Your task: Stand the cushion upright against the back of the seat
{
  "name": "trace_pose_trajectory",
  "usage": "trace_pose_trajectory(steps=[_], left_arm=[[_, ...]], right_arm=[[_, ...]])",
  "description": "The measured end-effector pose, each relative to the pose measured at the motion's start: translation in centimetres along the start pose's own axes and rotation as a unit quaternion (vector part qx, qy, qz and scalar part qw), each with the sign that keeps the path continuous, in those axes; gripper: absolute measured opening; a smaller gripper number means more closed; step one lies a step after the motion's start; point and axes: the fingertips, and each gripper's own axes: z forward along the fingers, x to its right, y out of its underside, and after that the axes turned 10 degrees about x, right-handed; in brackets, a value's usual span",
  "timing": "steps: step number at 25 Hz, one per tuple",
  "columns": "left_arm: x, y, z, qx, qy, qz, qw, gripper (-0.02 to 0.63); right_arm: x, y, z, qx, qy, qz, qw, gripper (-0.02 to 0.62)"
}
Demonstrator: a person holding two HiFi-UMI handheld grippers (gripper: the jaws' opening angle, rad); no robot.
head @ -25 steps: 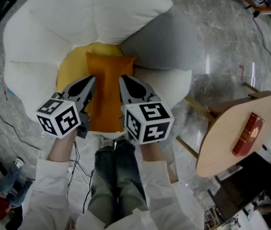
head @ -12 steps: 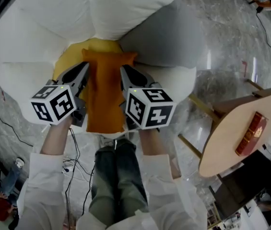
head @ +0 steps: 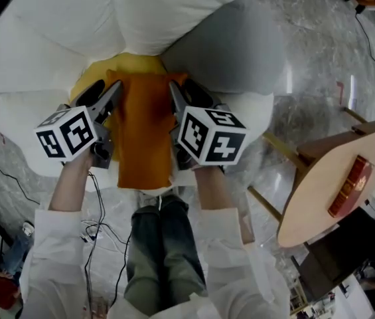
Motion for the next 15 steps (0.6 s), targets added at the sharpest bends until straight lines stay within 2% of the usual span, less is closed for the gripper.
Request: trace_pose_trajectory(steps=[5,15], left_arm=[[-1.0,0.3,1.1,0.0,-0.015,-0.025,0.9996,0.253],[-3.7,1.8,2.9,-0.015,-0.036,-0.115,0.9926,0.264]], right_arm=[[1.2,0.6,0.9,-0.008,0.017,0.012,1.0,0.146],[3.4,1.7,2.6,-0.03,0.063,0.065,0.995,0.146]])
